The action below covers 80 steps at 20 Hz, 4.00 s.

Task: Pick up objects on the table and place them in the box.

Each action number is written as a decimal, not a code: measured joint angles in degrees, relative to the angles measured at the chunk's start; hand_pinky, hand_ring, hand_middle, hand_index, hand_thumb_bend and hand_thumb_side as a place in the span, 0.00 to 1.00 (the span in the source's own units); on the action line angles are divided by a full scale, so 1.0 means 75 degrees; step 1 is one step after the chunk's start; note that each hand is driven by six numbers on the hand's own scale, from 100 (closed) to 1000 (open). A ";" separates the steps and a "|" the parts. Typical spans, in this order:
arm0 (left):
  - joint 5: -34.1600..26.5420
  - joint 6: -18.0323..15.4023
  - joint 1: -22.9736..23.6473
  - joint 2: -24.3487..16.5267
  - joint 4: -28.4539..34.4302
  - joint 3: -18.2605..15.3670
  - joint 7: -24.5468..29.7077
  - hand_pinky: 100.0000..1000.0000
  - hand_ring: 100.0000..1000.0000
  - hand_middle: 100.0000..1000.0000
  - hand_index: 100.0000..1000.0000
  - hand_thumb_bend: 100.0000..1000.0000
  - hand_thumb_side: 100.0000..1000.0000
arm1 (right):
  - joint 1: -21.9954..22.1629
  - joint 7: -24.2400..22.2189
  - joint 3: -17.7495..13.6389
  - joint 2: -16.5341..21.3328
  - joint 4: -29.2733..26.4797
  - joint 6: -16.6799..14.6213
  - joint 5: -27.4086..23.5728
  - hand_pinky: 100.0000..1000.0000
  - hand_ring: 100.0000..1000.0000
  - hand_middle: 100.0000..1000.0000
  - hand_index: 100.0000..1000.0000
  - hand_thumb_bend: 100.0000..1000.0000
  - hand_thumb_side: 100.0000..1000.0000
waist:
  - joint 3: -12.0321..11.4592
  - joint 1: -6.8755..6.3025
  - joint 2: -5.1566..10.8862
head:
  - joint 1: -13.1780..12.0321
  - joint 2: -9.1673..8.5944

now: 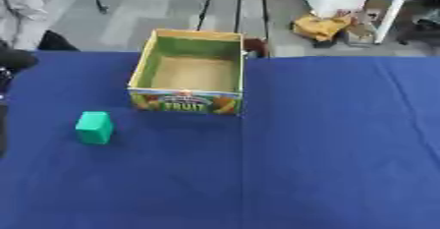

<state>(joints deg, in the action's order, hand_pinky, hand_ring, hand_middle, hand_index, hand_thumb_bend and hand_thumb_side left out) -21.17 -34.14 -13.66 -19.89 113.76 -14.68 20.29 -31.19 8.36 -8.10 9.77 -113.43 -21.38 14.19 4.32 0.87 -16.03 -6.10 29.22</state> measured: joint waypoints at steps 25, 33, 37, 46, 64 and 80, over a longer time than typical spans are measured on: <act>0.6110 0.0160 0.1991 -0.4101 0.0000 0.0576 -0.1628 0.84 0.89 0.95 1.00 0.00 0.79 | 0.0060 -0.0090 0.0054 0.0078 0.0000 0.0014 0.0041 0.81 0.86 0.55 0.82 0.00 1.00 | 0.0124 -0.0164 0.0069 | -0.0201 0.0061; 0.6210 0.0969 0.1807 -0.4739 0.0002 0.0661 -0.1305 0.86 0.93 0.97 1.00 0.09 0.96 | 0.0131 -0.0127 0.0053 0.0096 0.0000 0.0046 0.0038 0.81 0.87 0.54 0.82 0.00 1.00 | 0.0127 -0.0215 0.0065 | -0.0195 0.0060; 0.6344 0.1262 0.1649 -0.4942 0.0002 0.0704 -0.1035 0.86 0.94 0.97 1.00 0.37 1.00 | 0.0137 -0.0159 0.0053 0.0120 0.0000 0.0054 0.0034 0.81 0.87 0.54 0.82 0.00 1.00 | 0.0109 -0.0250 0.0029 | -0.0200 0.0056; 0.6465 0.1537 0.0949 -0.5383 -0.0497 0.0859 -0.0411 0.88 0.96 1.00 1.00 0.53 1.00 | 0.0197 -0.0236 0.0058 0.0139 0.0000 0.0071 0.0009 0.81 0.87 0.54 0.83 0.00 1.00 | 0.0103 -0.0295 0.0019 | -0.0258 0.0019; 0.6227 0.1148 -0.1024 -0.5727 -0.2935 0.1673 0.0764 0.83 0.92 0.93 1.00 0.34 0.94 | 0.0204 -0.0421 0.0148 0.0140 0.0000 0.0056 -0.0100 0.81 0.87 0.53 0.83 0.00 1.00 | 0.0324 -0.0319 -0.0088 | -0.0564 -0.0091; 0.6458 0.0835 -0.2377 -0.5381 -0.4978 0.2261 0.2025 0.87 0.95 1.00 1.00 0.48 0.93 | 0.0191 -0.0512 0.0194 0.0140 0.0000 0.0032 -0.0237 0.82 0.87 0.52 0.82 0.00 1.00 | 0.0498 -0.0309 -0.0248 | -0.0864 -0.0292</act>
<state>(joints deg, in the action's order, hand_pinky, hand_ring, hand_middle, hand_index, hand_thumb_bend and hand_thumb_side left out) 27.26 -27.88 -31.49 -60.25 76.42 2.28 35.48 -29.76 4.52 -6.65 10.82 -113.43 -21.14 12.41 8.06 -1.45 -17.90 -12.58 27.03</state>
